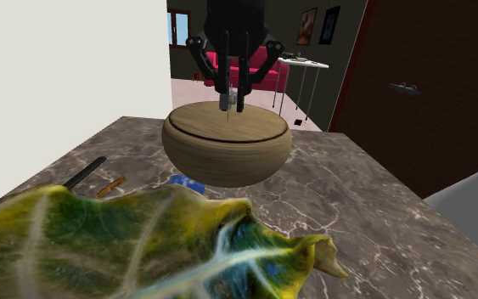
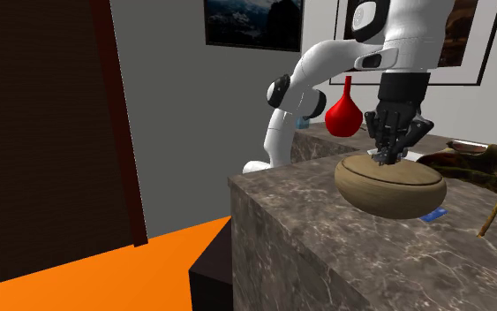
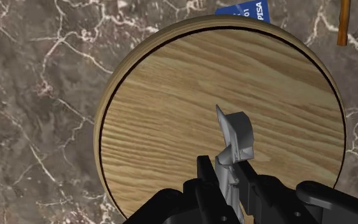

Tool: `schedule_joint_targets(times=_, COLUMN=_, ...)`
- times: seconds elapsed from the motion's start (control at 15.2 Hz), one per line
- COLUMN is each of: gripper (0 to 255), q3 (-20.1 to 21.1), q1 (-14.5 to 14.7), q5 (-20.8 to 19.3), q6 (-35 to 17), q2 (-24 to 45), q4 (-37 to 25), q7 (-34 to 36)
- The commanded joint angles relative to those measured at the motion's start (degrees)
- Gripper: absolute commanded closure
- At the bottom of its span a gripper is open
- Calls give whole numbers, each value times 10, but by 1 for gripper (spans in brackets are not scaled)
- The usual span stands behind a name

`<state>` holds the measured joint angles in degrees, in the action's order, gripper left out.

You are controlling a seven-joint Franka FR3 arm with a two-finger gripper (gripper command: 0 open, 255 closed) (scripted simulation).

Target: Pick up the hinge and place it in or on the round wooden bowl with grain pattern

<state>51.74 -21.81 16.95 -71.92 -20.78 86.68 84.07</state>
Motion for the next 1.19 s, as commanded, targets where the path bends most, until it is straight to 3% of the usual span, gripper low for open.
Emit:
schedule_joint_targets(times=0.0, gripper=255, q3=0, q1=0, q5=0, q6=0, q2=0, q4=0, q7=0)
schedule_joint_targets(times=0.07, gripper=0, q3=0, q1=0, q5=0, q6=0, q2=0, q4=0, q7=0)
schedule_joint_targets(times=0.4, gripper=0, q3=0, q1=0, q5=0, q6=0, q2=0, q4=0, q7=0)
schedule_joint_targets(times=0.66, gripper=0, q3=79, q1=-30, q5=-58, q6=74, q2=93, q4=-145, q7=60)
schedule_joint_targets(times=1.12, gripper=0, q3=79, q1=-30, q5=-58, q6=74, q2=93, q4=-145, q7=60)
